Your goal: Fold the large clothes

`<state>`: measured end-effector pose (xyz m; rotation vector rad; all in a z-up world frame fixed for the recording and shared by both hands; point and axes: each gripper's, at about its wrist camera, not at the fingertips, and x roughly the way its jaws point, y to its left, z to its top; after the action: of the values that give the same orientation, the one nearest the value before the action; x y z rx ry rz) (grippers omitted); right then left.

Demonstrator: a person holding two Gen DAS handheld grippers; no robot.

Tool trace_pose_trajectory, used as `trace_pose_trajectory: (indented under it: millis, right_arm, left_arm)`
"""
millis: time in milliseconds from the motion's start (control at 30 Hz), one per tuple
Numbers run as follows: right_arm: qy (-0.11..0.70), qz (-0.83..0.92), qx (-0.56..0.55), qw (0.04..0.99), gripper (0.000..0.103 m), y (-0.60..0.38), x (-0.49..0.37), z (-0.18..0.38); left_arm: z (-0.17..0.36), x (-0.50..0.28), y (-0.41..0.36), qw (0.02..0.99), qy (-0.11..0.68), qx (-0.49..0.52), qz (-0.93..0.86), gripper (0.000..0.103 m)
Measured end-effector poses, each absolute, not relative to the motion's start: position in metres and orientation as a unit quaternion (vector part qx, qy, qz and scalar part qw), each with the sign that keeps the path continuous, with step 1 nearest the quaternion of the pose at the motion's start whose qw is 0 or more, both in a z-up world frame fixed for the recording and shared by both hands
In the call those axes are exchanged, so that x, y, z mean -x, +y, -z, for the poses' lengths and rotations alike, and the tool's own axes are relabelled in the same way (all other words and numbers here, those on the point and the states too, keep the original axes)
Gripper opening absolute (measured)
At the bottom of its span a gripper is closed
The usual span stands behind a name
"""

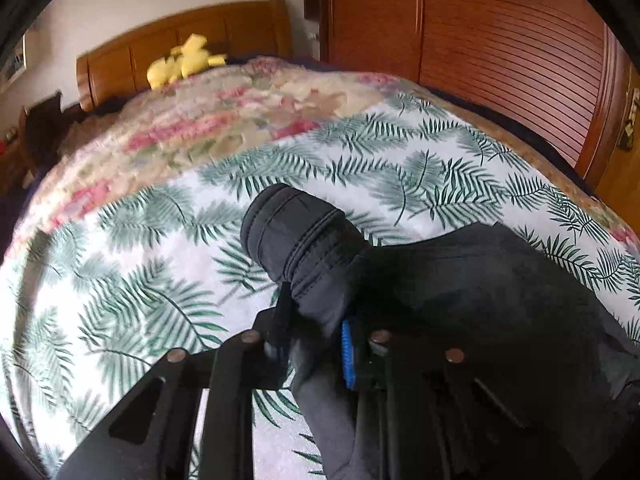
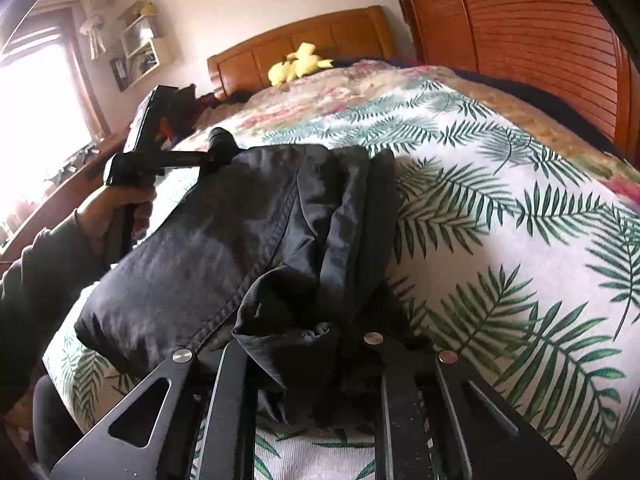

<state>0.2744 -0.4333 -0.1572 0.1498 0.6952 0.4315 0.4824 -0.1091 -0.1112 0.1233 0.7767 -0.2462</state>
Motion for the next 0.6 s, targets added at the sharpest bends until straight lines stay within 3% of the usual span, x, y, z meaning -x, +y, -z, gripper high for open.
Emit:
trace_pose_trajectory:
  millis: [300,600]
  right_arm:
    - [0.278,-0.172,-0.073,0.942,0.009,-0.472,-0.282,0.119]
    - [0.24,-0.115,-0.06,0.962,0.009,-0.585,-0.283,0.074]
  left_arm:
    - [0.059,-0.455,-0.16,0.935,0.323,-0.06,0.132,0.015]
    - [0.033,-0.443,-0.304,0.928,0.299,-0.059,0.216,0.014]
